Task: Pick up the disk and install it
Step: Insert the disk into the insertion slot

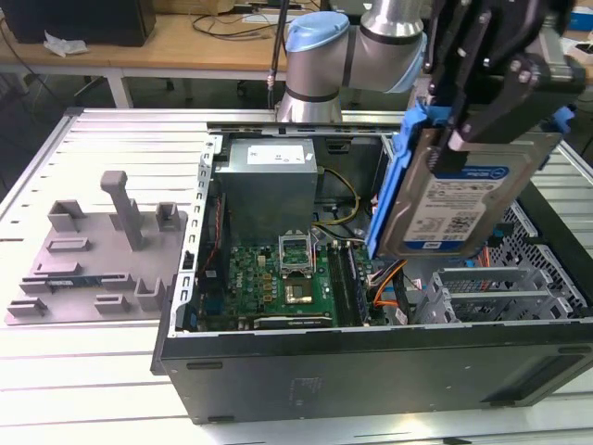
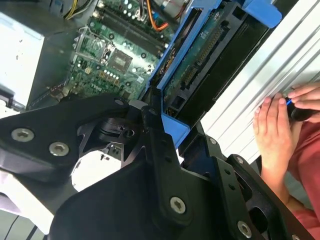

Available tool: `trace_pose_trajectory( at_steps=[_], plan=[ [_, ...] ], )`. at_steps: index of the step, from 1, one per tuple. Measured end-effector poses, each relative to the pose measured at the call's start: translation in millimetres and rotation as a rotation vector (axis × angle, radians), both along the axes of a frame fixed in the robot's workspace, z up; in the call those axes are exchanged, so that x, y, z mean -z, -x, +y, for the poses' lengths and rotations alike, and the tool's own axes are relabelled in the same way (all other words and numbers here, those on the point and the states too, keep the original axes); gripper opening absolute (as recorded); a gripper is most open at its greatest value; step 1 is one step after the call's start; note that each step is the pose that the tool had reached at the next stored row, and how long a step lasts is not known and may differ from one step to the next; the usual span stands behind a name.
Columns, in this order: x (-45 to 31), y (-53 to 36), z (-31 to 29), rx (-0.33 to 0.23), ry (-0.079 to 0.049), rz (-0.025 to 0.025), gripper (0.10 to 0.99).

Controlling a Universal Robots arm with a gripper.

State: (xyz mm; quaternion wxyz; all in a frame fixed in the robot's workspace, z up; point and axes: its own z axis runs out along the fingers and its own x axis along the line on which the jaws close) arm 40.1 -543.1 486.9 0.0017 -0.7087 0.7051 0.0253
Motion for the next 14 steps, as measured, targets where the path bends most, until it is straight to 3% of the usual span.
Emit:
trace_pose_trajectory(
  at_steps=[14],
  plan=[
    [0.0,-54.8,-6.1,0.0,-0.003,-0.0065,0.369]
  ],
)
